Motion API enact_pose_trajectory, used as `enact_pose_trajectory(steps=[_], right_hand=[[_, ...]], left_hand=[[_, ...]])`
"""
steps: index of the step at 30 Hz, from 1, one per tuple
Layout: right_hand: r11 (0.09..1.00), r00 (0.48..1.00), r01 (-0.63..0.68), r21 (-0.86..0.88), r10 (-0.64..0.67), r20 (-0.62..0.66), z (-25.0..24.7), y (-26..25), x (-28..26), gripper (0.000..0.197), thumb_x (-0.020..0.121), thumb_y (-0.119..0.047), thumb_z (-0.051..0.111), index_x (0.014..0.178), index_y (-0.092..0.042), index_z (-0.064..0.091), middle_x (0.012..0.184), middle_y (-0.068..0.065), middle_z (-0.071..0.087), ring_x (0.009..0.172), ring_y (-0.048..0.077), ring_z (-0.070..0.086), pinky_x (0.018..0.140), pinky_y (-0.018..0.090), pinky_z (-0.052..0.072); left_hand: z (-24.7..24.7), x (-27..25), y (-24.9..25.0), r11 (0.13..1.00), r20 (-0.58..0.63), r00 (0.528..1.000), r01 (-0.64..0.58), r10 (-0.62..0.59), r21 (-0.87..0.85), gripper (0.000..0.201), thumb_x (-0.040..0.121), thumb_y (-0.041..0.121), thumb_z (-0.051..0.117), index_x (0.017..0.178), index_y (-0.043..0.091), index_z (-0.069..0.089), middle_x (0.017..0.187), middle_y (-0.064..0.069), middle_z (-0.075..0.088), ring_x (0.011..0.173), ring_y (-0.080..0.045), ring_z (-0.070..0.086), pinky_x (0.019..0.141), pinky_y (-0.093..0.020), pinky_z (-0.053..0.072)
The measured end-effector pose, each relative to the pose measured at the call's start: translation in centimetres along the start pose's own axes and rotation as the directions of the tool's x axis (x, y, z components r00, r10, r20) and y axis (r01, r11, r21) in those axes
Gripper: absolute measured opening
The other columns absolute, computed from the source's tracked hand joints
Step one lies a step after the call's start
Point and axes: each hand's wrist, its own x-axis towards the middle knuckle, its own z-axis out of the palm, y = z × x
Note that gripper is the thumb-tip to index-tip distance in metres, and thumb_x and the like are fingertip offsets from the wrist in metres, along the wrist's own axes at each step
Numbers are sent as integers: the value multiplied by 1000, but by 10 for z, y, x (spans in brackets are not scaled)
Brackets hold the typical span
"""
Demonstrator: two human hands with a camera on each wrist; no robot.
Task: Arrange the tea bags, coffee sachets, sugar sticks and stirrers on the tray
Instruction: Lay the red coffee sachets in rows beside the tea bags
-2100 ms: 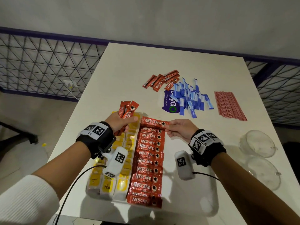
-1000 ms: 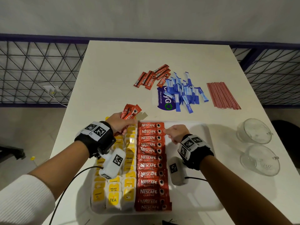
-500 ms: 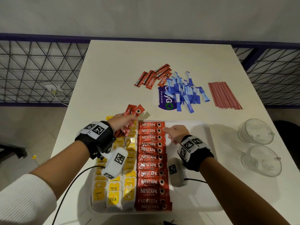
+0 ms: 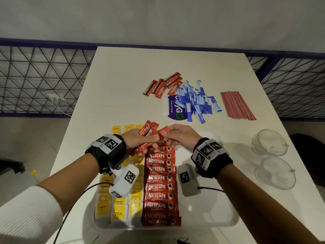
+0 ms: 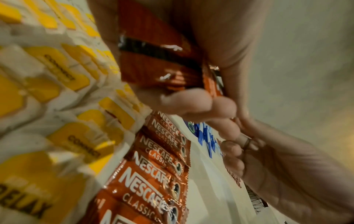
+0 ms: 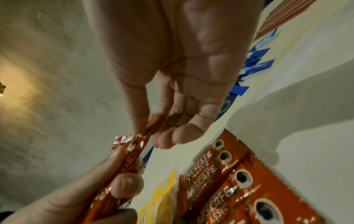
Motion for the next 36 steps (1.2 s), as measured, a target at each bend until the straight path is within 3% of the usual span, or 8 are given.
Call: enact_pose_trajectory(steps=[3,6,13,16,23,29,32,36], right_hand=[[1000,1000,-1,20,1,-8,-6,2,-3,3,87,-8,60,87,-7,58,70,5,59,60,11,53,53,15,45],[997,1000,-18,72,17,14,-14,7,-8,6,86,-6,61,82,-8,58,71,6,59,61,12,53,56,16,46],[998,998,-59,17,58,24,-21,15,-11,6,84,-5,63,89,-4,65,74,5,62,64,9,55,58,10,49],[994,993,-112,-10,112,25,-24,24,-8,20,84,-4,63,103,4,64,77,6,64,67,10,57,62,12,50],[988,985,-155,-2,155,-81,-25,38,-6,12,80,-1,67,91,-5,64,78,11,66,69,15,60,77,25,52],[983,982,-170,-63,163,-99,-19,40,1,17,81,-2,67,97,-5,63,74,7,65,65,12,59,64,16,51],[980,980,-174,-92,163,-115,-15,40,4,17,81,-3,68,96,-6,62,75,7,65,66,12,59,65,17,50],[971,974,-188,-148,165,-153,-13,42,5,15,80,-7,70,91,-10,61,73,5,64,64,12,58,65,18,50]], left_hand=[[0,-2,-2,1000,-28,1000,3,-4,-21,23,81,34,66,67,15,68,45,1,57,34,-8,46,35,-13,38],[-3,-5,-6,997,-87,996,11,-18,-81,26,82,34,66,74,9,61,40,1,51,28,-8,43,33,-13,35],[2,-5,-10,999,-174,985,9,-17,-49,29,81,29,69,63,12,55,36,3,48,28,-7,41,33,-13,35],[5,-7,-9,999,-212,977,-13,2,-50,22,85,27,66,73,13,54,32,7,49,26,-3,41,32,-12,35],[-11,-8,-22,999,-357,934,26,-13,32,26,86,32,63,71,11,58,31,6,46,24,-7,40,31,-13,33],[-7,-2,-25,992,-358,934,49,-3,119,25,86,28,65,70,17,49,41,1,46,23,-6,37,31,-14,32],[-4,3,-21,970,-349,937,58,29,235,23,85,28,66,72,19,49,50,3,47,36,-8,42,38,-18,37],[5,6,-11,876,-310,946,66,98,477,20,87,29,62,99,14,58,83,0,56,80,-18,55,66,-22,41]])
